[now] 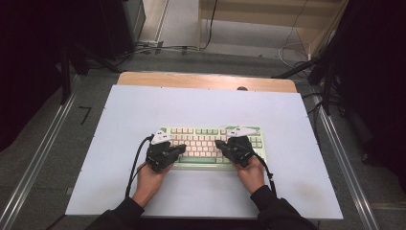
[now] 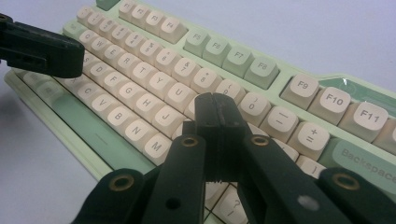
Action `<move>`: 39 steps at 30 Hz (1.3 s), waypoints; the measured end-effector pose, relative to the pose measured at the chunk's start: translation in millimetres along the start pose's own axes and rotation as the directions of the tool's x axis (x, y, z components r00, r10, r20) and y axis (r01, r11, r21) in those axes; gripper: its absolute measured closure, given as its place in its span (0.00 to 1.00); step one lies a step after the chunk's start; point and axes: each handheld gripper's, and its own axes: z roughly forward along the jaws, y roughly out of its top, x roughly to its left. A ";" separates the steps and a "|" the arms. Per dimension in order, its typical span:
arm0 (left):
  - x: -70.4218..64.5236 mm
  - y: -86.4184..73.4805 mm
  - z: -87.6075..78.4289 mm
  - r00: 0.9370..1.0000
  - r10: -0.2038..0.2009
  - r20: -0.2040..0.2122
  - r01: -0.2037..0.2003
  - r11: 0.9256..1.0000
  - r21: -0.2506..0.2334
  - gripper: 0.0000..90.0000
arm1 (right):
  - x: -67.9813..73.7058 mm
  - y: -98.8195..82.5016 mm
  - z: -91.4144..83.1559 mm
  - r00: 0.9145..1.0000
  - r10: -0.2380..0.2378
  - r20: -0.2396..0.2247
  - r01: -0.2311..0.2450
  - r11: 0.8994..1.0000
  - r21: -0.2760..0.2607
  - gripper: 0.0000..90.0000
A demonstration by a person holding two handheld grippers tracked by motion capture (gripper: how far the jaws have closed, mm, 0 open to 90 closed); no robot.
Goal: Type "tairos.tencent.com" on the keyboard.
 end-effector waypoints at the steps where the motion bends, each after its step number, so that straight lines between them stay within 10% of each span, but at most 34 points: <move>1: 0.6 0.2 -0.6 1.000 -0.002 -0.001 0.002 1.000 -0.004 1.00 | 0.0 0.3 0.7 1.000 -0.001 0.001 0.001 1.000 -0.001 0.97; 39: 12.0 1.6 0.1 0.998 -0.004 -0.063 0.004 1.000 -0.014 1.00 | -3.2 2.8 22.2 0.999 0.015 0.028 -0.017 0.999 0.042 0.97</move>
